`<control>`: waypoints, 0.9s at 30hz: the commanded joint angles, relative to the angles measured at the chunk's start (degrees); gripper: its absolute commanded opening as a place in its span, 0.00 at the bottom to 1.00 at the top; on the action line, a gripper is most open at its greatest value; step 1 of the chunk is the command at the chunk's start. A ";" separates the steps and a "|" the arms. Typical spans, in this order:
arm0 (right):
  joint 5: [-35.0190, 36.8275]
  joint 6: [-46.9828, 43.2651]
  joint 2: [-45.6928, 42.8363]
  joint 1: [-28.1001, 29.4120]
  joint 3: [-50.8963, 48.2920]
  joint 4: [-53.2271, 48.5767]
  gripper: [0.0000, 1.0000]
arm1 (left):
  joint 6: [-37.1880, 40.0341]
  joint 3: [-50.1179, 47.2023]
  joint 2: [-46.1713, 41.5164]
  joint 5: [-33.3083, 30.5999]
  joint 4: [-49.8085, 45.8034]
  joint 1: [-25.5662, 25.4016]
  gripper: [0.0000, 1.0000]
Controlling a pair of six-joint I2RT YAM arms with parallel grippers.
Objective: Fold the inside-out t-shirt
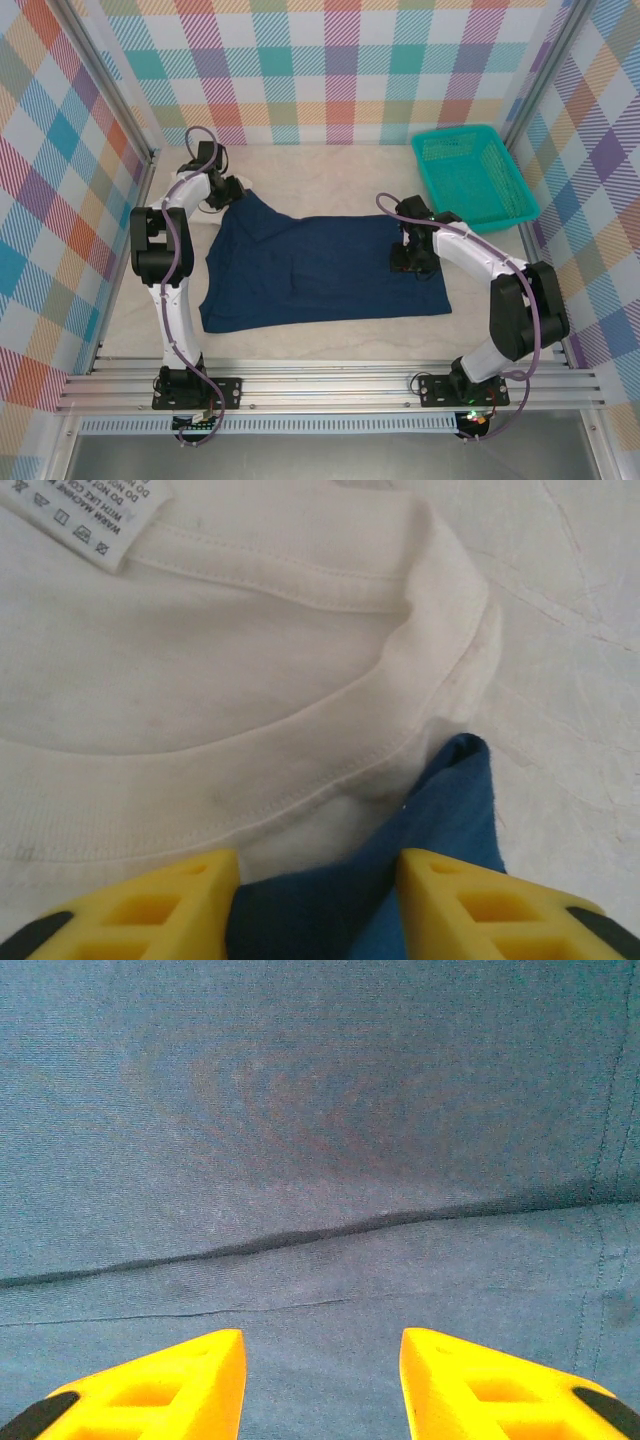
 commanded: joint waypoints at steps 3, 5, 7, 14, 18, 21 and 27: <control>-0.15 -0.32 1.05 0.67 1.47 -0.32 0.45 | 0.71 2.38 1.17 1.35 -1.60 0.49 0.34; 0.02 -0.28 1.22 0.85 1.47 -0.41 0.45 | 0.82 2.32 1.00 1.22 -1.63 0.45 0.28; 0.39 -0.28 1.14 0.96 1.69 -0.65 0.45 | 0.86 2.28 0.84 1.27 -1.86 0.57 0.23; 5.45 -2.44 -0.25 0.92 4.00 -1.51 0.47 | 1.28 2.19 -0.86 0.22 -1.74 0.58 0.10; 9.95 -5.16 2.31 0.11 7.34 0.82 0.51 | 2.01 2.22 -1.81 -0.87 -1.94 0.66 0.08; 10.33 -6.70 7.20 -1.70 11.10 2.52 0.52 | 2.46 2.48 -2.08 -1.03 -2.14 0.67 0.11; 9.53 -8.28 15.10 -2.31 17.82 3.35 0.51 | 2.93 2.84 -1.74 -1.48 -2.59 0.83 0.14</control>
